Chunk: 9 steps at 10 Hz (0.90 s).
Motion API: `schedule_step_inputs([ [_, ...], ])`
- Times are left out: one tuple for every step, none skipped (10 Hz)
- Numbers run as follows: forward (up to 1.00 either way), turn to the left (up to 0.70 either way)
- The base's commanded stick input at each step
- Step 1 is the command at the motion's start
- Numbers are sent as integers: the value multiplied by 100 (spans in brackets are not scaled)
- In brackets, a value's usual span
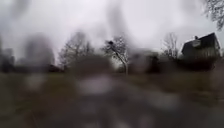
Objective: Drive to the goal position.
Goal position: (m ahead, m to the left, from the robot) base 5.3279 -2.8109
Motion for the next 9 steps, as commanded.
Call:
schedule_step_inputs([
  [85,0],
  [85,0],
  [85,0],
  [85,0],
  [85,0],
  [85,0],
  [85,0],
  [85,0],
  [85,0],
])
